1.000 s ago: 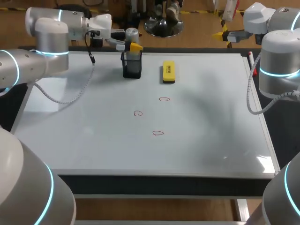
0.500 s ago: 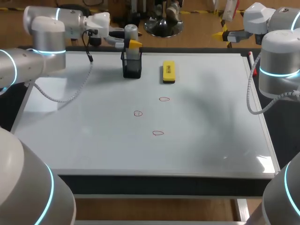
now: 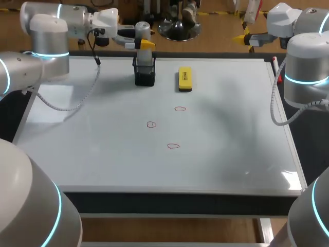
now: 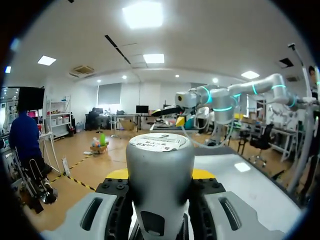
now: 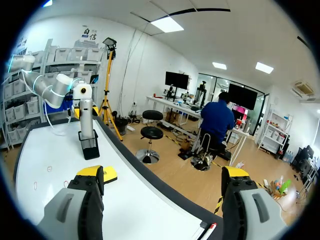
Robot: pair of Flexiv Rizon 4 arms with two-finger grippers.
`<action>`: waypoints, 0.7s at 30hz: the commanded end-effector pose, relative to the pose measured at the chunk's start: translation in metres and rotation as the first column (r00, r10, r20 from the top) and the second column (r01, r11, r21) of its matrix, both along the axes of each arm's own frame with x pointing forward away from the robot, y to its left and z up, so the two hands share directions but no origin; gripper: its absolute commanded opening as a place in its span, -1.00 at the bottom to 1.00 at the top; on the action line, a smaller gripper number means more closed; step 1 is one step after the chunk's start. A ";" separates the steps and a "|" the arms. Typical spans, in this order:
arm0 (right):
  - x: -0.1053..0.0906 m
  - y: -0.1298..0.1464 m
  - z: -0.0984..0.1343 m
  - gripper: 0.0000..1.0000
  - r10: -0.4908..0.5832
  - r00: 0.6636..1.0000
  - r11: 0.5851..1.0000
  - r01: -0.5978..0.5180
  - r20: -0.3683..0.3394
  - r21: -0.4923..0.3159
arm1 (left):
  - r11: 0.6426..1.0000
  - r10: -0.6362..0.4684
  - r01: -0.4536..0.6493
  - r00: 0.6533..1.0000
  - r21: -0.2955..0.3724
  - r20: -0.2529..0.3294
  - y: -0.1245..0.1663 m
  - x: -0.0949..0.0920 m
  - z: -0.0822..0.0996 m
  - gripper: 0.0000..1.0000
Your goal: Pick up the inspection probe, press it on each red-marked spot on the whiteboard one by one, put down the probe, pick up the eraser, and wipe off all the red marks.
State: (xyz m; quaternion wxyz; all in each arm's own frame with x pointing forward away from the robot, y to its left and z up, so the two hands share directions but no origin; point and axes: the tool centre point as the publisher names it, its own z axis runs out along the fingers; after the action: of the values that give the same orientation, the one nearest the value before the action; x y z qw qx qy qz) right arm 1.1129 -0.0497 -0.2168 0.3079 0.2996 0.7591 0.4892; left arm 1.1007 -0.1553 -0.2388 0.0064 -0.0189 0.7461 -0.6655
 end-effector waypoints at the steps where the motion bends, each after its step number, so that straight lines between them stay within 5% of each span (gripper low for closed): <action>1: 0.000 0.000 0.000 1.00 0.001 1.000 1.000 -0.001 0.000 0.000 | 0.999 0.047 -0.047 0.999 0.012 0.013 0.001 -0.007 0.012 -1.00; 21: 0.000 0.000 0.000 1.00 0.001 1.000 1.000 -0.001 0.000 0.000 | 0.997 0.071 -0.070 0.995 -0.010 0.073 0.008 -0.001 0.048 -1.00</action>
State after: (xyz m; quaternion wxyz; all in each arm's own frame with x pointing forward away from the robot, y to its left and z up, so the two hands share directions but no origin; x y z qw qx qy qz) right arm 1.1129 -0.0497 -0.2168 0.3078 0.2996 0.7591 0.4892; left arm 1.1036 -0.1503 -0.1951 0.0527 -0.0191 0.7412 -0.6690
